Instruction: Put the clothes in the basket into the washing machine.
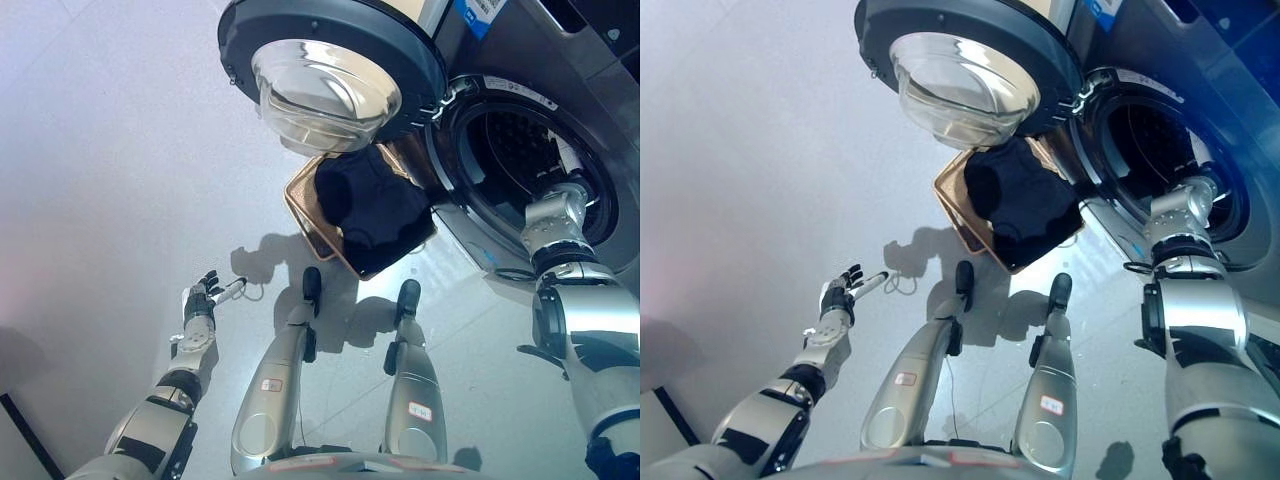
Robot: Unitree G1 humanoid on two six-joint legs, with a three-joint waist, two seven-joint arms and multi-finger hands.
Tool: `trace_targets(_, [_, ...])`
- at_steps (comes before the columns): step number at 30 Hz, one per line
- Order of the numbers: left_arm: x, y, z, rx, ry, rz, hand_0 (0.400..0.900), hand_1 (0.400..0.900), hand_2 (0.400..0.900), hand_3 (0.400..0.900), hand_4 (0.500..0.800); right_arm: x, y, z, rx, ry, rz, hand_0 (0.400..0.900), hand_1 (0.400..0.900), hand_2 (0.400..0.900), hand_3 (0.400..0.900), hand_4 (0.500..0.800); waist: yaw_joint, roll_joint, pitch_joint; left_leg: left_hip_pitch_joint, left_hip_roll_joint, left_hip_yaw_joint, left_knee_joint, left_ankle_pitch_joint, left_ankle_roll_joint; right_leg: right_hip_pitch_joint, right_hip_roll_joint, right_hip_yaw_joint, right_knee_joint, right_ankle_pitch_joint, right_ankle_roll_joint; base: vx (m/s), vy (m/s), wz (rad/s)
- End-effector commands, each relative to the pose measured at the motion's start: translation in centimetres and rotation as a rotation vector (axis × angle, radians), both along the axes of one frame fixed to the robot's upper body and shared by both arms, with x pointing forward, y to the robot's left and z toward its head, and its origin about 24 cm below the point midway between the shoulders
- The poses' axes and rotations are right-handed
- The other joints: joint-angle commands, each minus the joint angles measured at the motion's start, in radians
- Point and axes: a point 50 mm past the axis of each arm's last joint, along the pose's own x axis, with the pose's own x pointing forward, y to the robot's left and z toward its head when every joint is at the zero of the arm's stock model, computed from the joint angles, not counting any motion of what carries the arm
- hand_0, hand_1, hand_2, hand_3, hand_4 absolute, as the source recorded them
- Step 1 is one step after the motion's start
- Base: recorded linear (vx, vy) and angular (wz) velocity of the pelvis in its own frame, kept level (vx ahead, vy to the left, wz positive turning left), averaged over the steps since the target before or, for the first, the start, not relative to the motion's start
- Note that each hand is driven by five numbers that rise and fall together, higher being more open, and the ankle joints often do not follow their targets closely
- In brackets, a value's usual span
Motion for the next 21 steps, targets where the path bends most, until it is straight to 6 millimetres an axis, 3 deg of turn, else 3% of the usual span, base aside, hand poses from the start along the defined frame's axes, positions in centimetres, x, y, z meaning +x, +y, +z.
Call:
trace_targets(1, [-2.1,2.5,-0.8,0.043,0.037,0.07,0.9,0.9,0.9,0.9,0.8,-1.0,-3.0,7.9,-0.293,-0.134,-0.062,0.9,0.9,0.9,0.9,0.8,-0.012,-0.012,-0.084,-0.016,0.047,-0.061,-0.007,0.007,-0.136,0.025,-0.011,0.027,0.082,-0.011,0.015,0.01,-0.002,-0.06])
trace_targets(6, [-1.6,2.3,-0.6,0.051,0.038,0.058,0.9,0.9,0.9,0.9,0.8,-0.6,-2.3,4.9,-0.357,0.023,-0.012,0.9,0.9,0.9,0.9,0.8,-0.018,-0.016,-0.075,-0.023,0.048,-0.058,0.001,0.012,-0.133,0.018,-0.01,0.034,0.083,-0.003,0.013,-0.01,0.0,-0.03])
trace_targets(16, [-1.3,2.3,-0.2,0.059,0.019,0.054,0.9,0.9,0.9,0.9,0.8,-0.3,-1.4,3.8,-0.385,0.066,0.022,0.9,0.9,0.9,0.9,0.8,-0.022,-0.02,-0.075,-0.017,0.049,-0.053,0.017,-0.007,-0.13,0.022,-0.009,0.04,0.09,-0.008,0.014,0.0,0.002,-0.02])
trace_targets(21, [-0.8,2.0,0.0,0.052,0.006,0.05,0.9,0.9,0.9,0.9,0.8,-0.1,-0.6,2.2,-0.375,0.077,0.059,0.9,0.9,0.9,0.9,0.8,-0.029,-0.03,-0.077,-0.016,0.052,-0.049,0.014,0.001,-0.127,0.025,-0.007,0.039,0.081,0.002,0.014,0.0,0.001,-0.02])
